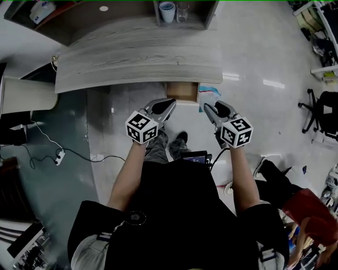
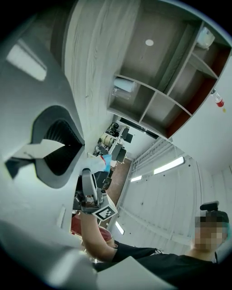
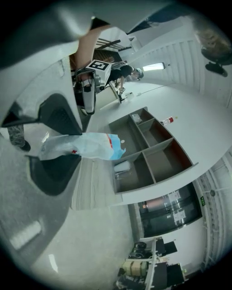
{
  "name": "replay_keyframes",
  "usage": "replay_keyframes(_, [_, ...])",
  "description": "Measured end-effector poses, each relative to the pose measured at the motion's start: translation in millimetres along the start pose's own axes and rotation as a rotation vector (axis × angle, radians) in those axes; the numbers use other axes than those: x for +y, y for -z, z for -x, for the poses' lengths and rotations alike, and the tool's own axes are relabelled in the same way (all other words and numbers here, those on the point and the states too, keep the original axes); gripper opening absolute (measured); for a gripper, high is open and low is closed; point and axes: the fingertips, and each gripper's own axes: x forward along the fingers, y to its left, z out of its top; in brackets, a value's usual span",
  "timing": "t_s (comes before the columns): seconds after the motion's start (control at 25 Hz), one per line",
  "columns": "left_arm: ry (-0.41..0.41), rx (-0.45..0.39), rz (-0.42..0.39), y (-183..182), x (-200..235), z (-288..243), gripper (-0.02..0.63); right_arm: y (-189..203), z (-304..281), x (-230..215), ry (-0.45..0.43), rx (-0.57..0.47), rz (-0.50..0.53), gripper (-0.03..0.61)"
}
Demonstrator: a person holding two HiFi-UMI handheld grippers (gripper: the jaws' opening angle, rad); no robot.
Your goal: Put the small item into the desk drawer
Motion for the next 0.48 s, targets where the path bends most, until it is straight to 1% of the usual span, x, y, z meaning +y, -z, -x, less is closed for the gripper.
replay_keyframes(0.28, [-0.015,-0.001,0.035,14.2,22.6,0.4,0.002,10.9,-34.3,-3.4,-0.026,0.120,0.126,0.143])
replay_keyframes(0.48, [-0.036,0.006,0.057,25.5,37.4,0.4,0.002,20.7,-60.0,-2.9,-0.065,0.204,0.227,0.143])
